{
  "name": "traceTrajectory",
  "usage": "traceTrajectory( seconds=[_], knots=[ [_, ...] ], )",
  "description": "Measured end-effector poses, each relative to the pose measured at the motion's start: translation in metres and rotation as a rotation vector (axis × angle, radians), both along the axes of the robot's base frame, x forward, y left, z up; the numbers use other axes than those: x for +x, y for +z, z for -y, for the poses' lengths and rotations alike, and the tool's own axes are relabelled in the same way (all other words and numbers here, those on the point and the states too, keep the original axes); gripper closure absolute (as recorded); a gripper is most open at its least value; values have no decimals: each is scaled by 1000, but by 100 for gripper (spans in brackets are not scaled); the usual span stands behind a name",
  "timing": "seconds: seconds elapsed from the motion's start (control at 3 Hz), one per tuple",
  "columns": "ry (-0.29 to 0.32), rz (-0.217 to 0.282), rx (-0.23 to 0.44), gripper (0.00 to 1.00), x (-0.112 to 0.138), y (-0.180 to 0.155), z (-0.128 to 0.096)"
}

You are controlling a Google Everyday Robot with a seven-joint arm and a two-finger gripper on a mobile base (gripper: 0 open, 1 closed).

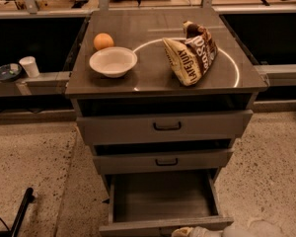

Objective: Close bottom drawer

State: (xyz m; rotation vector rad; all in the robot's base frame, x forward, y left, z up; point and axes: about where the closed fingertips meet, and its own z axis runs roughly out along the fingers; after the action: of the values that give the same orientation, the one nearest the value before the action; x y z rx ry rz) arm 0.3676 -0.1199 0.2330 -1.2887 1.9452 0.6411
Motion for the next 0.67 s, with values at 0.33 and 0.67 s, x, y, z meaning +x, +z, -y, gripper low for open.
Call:
traceTrajectory(
  seconds=[0.33, 0.67],
  knots=[
    [85, 37, -4, 100, -15, -15, 12],
    [157, 55, -5, 100, -28, -26, 26]
  ],
)
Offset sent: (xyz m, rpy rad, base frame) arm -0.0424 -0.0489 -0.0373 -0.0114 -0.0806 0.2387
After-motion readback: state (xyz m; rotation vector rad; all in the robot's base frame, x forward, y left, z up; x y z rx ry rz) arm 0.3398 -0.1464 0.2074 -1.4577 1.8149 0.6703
